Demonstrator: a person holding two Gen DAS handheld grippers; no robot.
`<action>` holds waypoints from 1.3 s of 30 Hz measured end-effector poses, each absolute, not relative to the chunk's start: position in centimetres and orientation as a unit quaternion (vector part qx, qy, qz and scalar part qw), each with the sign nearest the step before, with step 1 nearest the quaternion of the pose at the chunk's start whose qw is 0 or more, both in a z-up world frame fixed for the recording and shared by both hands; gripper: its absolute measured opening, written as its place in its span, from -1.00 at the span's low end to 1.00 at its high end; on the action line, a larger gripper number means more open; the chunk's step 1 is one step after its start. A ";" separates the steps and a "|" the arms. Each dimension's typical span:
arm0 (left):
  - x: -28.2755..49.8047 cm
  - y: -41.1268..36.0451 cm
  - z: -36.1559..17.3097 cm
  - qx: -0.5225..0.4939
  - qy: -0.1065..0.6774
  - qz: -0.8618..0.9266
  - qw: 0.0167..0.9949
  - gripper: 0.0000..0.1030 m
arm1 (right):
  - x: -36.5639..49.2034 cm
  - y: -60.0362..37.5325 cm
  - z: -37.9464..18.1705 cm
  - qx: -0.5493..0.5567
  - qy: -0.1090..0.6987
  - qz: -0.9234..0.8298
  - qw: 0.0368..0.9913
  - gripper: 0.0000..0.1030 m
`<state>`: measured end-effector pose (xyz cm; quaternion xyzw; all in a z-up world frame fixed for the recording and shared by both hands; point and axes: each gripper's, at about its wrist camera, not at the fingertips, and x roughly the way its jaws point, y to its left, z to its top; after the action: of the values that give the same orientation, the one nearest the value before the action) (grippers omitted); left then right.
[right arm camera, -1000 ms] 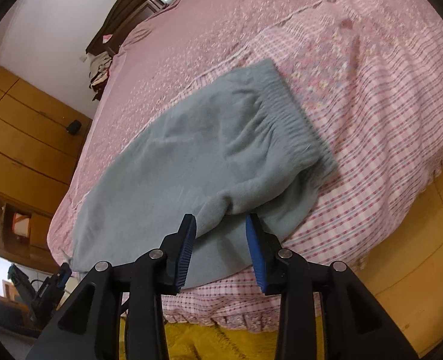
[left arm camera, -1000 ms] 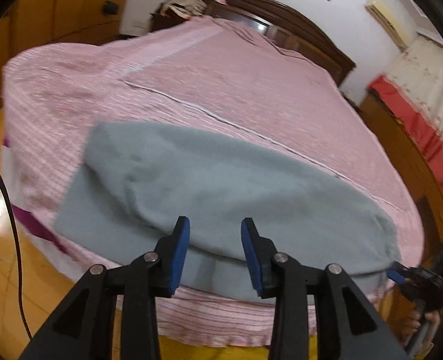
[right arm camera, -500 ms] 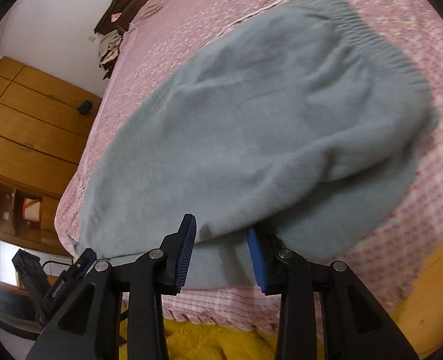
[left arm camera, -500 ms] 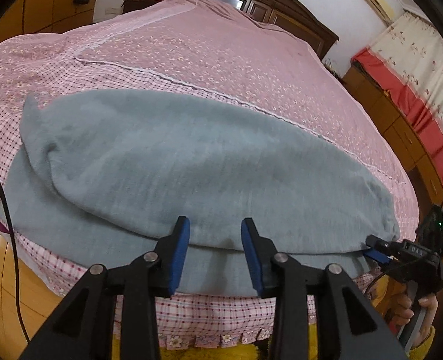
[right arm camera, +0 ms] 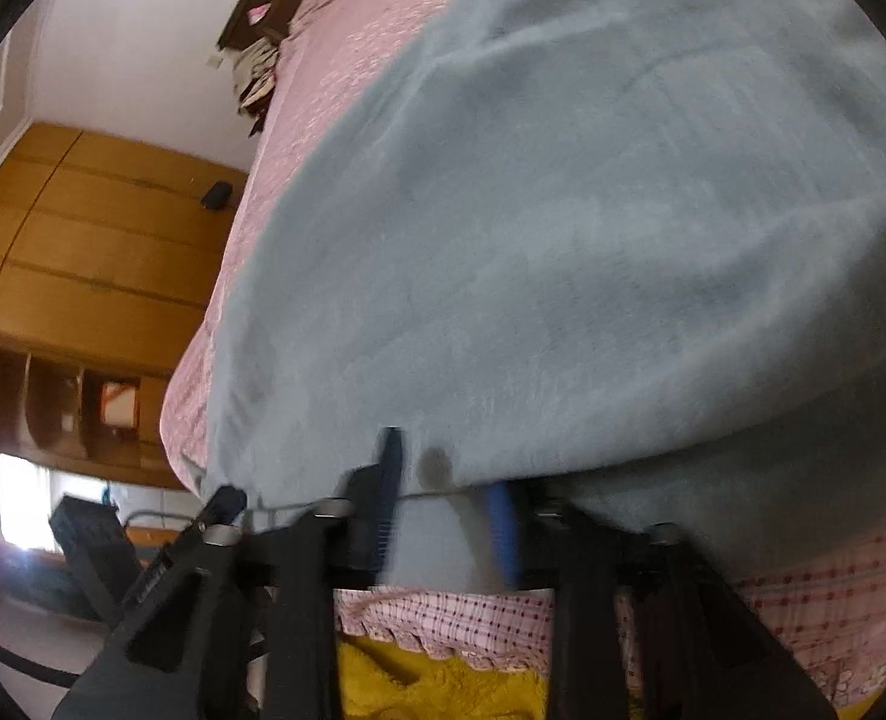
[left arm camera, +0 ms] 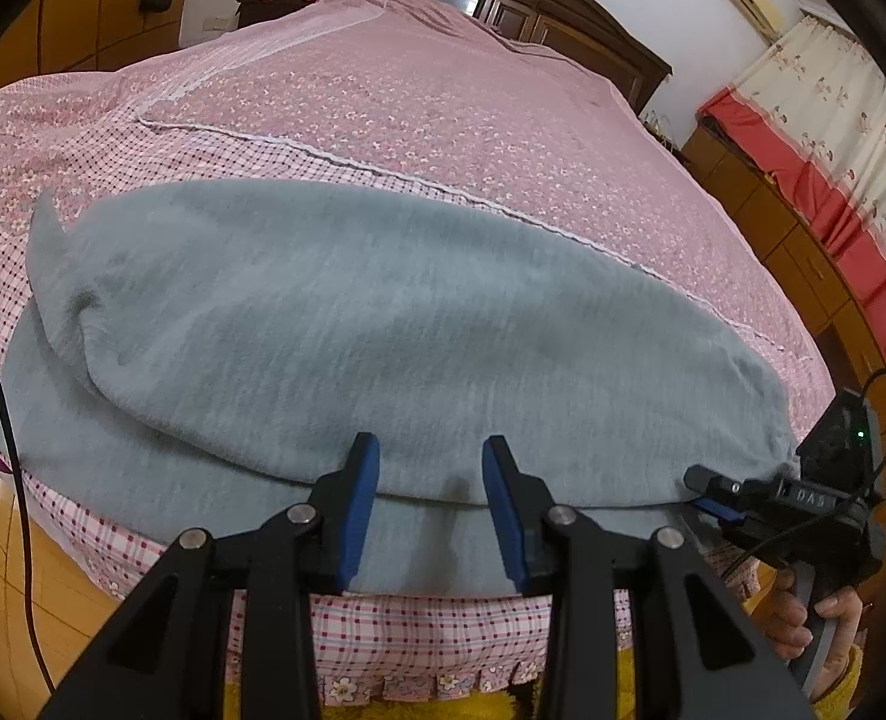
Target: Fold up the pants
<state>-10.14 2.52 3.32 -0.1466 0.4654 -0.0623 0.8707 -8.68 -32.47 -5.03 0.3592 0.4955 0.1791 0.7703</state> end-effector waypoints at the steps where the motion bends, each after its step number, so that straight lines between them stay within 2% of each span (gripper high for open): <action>1: -10.2 2.5 3.4 -0.146 0.465 -0.062 0.871 -0.28 | -8.8 -32.4 -4.9 0.354 0.494 0.182 0.773 -0.84; 3: -10.2 2.4 3.4 -0.147 0.464 -0.063 0.871 -0.28 | -9.1 -32.6 -4.4 0.361 0.482 0.190 0.775 -0.91; 11: -10.6 2.1 4.2 -0.146 0.454 -0.067 0.876 -0.28 | -10.9 -33.5 -2.8 0.372 0.476 0.252 0.756 -0.92; 20: -10.3 1.6 4.0 -0.137 0.459 -0.070 0.875 -0.28 | -11.3 -33.6 -5.1 0.382 0.512 0.255 0.726 -0.93; 25: -10.0 0.6 3.7 -0.128 0.464 -0.081 0.873 -0.28 | -10.9 -33.0 -6.7 0.338 0.538 0.216 0.742 -0.92; 31: -9.3 -1.8 3.0 -0.113 0.471 -0.110 0.868 -0.28 | -12.0 -33.3 -5.9 0.277 0.554 0.184 0.763 -0.73; 35: -9.2 -3.7 2.4 -0.097 0.477 -0.130 0.864 -0.28 | -13.7 -35.3 -2.7 0.260 0.510 0.153 0.806 -0.66; 39: -9.3 -4.9 1.5 -0.084 0.488 -0.138 0.858 -0.28 | -15.0 -39.9 -0.4 0.296 0.455 0.094 0.835 -0.53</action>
<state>-9.27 -4.86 1.48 -0.0836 0.4875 -0.1378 0.8581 -15.02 -39.89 -0.43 0.2960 0.4547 0.0937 0.8348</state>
